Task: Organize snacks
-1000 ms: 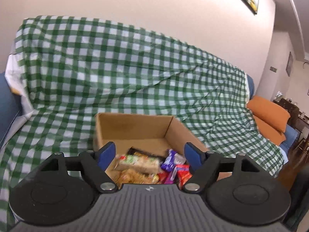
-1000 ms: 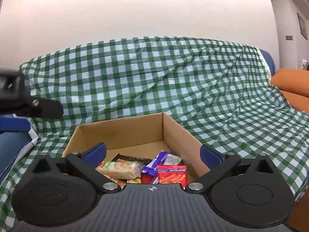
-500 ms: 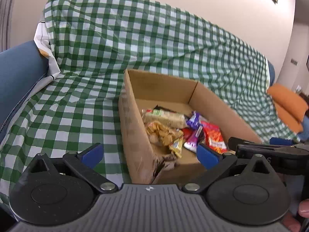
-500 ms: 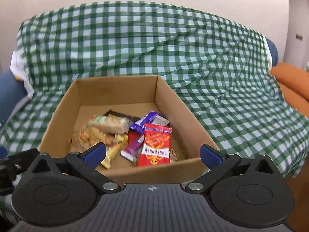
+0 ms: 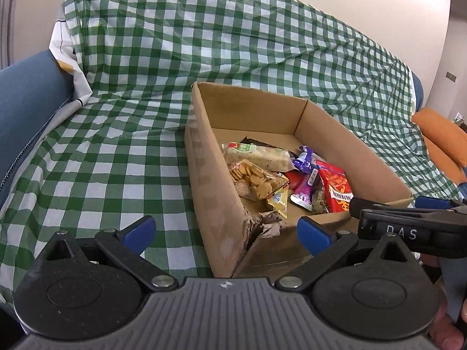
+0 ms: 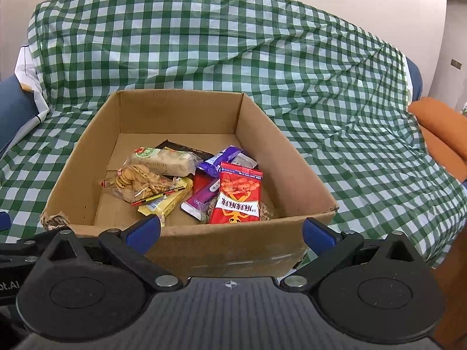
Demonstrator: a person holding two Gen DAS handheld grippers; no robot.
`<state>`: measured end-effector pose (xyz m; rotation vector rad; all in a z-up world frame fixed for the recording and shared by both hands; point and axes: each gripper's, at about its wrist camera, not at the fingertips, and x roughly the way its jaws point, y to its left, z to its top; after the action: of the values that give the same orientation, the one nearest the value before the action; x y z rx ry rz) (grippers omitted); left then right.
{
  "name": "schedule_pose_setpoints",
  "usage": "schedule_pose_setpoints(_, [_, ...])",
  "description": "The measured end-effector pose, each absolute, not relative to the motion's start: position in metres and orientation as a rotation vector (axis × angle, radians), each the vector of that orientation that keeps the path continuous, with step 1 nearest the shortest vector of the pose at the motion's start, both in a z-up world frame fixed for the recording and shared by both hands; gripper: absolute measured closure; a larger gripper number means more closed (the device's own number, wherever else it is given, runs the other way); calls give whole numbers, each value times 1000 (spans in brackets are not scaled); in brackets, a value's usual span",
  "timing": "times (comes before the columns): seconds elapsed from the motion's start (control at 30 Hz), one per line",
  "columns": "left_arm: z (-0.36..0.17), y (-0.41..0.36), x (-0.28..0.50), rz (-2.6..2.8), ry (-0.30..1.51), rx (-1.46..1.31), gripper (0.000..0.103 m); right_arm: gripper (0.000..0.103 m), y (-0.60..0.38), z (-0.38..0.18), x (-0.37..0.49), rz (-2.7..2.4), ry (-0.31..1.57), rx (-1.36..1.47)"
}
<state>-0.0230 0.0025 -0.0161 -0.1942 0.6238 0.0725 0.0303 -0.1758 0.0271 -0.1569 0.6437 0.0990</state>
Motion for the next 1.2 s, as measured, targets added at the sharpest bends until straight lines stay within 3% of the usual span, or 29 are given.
schedule_pose_setpoints(1.2, [-13, -5, -28, 39, 584, -158, 0, 1, -179, 29, 32, 106, 626, -121])
